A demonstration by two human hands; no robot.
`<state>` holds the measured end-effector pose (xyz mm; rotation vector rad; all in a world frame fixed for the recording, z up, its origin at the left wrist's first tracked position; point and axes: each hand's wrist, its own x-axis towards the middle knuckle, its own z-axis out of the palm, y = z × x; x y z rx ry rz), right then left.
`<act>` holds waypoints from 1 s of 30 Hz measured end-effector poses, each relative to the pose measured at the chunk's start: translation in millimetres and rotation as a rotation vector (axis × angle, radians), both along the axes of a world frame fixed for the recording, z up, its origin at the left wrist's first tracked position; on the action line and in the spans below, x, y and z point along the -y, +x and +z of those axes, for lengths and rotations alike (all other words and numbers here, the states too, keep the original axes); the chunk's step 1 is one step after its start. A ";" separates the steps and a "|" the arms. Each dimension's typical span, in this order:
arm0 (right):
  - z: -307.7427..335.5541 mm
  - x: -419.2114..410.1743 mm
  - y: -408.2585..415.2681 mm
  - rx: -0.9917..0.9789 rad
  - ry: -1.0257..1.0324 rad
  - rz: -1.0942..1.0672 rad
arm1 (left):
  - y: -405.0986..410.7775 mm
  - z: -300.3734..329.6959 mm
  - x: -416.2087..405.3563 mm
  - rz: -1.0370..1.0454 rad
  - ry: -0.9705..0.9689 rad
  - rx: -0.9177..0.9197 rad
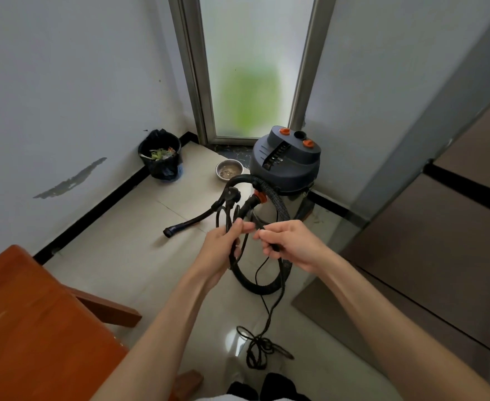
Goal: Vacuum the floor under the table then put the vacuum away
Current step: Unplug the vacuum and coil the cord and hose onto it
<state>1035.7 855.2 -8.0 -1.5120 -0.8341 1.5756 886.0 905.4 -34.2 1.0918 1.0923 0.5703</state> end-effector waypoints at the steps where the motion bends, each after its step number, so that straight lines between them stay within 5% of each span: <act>1: -0.5 1.7 -2.7 0.018 0.012 0.003 | 2.0 3.3 -0.8 -0.023 -0.008 0.015; 9: -16.6 10.9 -9.0 0.023 0.133 0.108 | 18.8 23.5 -2.5 -0.081 -0.020 0.067; 15: -87.0 21.9 8.0 0.428 -0.061 0.446 | 11.7 71.5 -24.6 0.050 -0.197 0.471; 20: -131.9 29.3 25.0 0.597 -0.170 0.276 | -23.5 114.1 -40.5 0.106 -0.114 0.731; 25: -111.6 6.8 27.8 0.665 -0.100 -0.011 | -38.9 105.2 -35.9 0.058 0.149 0.411; 30: -42.1 -16.8 21.8 0.268 -0.080 -0.217 | -37.2 42.0 -15.3 0.040 0.286 -0.043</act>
